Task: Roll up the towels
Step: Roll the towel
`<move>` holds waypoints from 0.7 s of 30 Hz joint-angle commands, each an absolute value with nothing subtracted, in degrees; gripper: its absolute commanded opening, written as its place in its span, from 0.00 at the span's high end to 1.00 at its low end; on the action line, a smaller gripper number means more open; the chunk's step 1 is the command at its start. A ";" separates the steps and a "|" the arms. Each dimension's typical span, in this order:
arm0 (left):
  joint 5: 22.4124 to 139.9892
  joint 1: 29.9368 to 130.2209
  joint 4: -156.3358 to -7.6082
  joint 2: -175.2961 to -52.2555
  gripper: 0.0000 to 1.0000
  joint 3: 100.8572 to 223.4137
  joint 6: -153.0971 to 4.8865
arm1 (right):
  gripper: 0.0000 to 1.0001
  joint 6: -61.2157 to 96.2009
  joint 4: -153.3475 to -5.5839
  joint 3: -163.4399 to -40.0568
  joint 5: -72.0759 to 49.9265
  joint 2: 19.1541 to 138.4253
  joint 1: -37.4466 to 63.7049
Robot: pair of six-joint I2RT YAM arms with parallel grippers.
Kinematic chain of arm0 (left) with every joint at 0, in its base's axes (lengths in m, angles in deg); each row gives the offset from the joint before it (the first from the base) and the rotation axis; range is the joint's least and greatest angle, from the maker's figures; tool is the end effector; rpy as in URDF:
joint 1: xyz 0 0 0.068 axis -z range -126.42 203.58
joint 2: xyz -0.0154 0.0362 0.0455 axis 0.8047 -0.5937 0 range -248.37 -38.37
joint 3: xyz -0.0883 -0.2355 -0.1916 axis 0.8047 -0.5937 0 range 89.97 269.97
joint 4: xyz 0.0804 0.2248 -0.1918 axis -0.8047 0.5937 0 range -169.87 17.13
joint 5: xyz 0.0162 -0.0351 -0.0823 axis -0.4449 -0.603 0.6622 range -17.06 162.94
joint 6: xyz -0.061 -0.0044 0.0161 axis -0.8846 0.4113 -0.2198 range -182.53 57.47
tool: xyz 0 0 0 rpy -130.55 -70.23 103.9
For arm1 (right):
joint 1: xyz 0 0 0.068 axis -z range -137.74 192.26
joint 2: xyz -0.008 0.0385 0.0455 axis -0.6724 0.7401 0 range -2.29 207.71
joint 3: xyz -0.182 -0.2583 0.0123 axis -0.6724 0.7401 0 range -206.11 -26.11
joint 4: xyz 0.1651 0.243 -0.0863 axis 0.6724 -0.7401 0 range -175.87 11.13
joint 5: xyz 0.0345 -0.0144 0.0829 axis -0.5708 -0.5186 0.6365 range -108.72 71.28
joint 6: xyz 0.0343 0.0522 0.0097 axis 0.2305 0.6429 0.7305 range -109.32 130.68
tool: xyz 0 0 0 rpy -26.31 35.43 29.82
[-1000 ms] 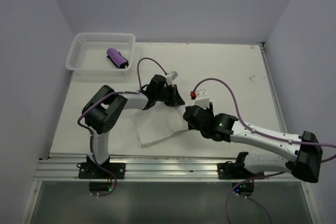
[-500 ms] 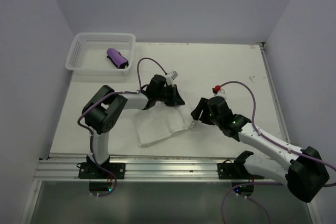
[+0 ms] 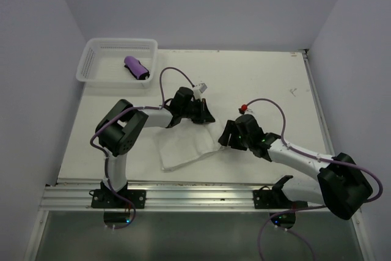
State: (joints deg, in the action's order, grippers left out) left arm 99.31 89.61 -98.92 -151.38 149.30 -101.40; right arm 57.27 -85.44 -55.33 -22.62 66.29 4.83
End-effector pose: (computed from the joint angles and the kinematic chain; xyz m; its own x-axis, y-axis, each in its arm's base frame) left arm 0.3584 -0.2874 0.1309 -0.8740 -0.0597 -0.4823 0.3520 0.6066 -0.7128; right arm 0.2056 0.1533 0.1738 -0.8053 0.2964 -0.5135 0.0237 0.8814 0.4717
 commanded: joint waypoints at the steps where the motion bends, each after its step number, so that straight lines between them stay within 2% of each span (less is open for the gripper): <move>1: 96.67 89.53 -91.82 -151.92 1.00 147.36 -99.97 | 0.38 53.14 -83.62 -54.59 -22.23 67.49 4.99; 5: 96.76 89.53 -91.82 -152.01 1.00 147.45 -100.05 | 0.49 51.64 -83.00 -53.36 -22.32 67.23 4.99; 6: 96.76 89.44 -91.82 -151.93 1.00 147.53 -100.05 | 0.58 51.37 -82.31 -53.19 -22.15 67.06 4.99; 8: 96.76 89.53 -91.65 -151.84 1.00 147.71 -99.97 | 0.68 50.50 -82.65 -53.27 -22.49 66.88 4.90; 9: 96.76 89.53 -91.38 -151.84 1.00 147.97 -99.97 | 0.79 49.80 -82.91 -53.53 -22.67 66.88 4.55; 12: 96.67 89.53 -90.68 -151.84 1.00 148.67 -99.70 | 0.91 47.42 -84.23 -54.85 -23.89 67.76 2.98; 14: 96.58 89.53 -90.33 -152.01 1.00 149.29 -99.70 | 0.96 46.02 -85.11 -55.82 -26.44 68.19 0.87; 15: 96.76 89.44 -89.81 -152.01 1.00 150.16 -99.70 | 1.00 45.40 -86.59 -56.17 -31.50 68.37 -2.27; 18: 96.84 89.44 -88.84 -152.19 1.00 152.18 -99.62 | 1.00 43.03 -91.07 -59.68 -43.97 70.65 -9.65; 21: 96.76 89.35 -86.82 -152.19 1.00 154.64 -99.09 | 1.00 43.72 -93.45 -60.92 -49.47 72.32 -13.89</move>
